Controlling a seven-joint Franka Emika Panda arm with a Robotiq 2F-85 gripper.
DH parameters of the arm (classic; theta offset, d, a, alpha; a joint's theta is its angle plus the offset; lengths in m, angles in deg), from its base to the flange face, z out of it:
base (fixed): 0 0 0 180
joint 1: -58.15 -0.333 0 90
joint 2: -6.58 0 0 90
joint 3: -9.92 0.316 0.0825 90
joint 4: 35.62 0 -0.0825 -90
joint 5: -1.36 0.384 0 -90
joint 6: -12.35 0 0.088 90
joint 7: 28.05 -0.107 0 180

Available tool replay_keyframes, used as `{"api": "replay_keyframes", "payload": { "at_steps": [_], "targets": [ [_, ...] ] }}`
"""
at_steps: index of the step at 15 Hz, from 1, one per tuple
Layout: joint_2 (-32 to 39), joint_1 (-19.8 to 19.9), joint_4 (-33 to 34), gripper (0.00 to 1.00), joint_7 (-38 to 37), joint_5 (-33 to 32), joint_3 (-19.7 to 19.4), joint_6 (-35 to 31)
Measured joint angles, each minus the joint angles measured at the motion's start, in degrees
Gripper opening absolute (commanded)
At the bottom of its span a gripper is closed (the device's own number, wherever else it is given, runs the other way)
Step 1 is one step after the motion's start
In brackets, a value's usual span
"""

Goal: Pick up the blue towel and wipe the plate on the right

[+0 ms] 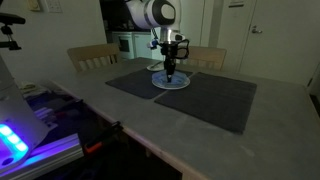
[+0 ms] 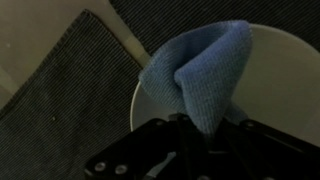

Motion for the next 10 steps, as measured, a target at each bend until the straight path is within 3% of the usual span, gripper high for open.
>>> {"api": "replay_keyframes", "payload": {
  "at_steps": [4, 7, 10],
  "targets": [
    [1.0, 0.5, 0.4, 0.03, 1.4, 4.2, 2.3, -4.3],
    [2.3, 1.6, 1.1, 0.03, 5.0, 9.7, 5.9, -4.4],
    [2.4, 2.5, 1.8, 0.03, 7.7, 11.0, 6.5, -2.9]
  ]
}}
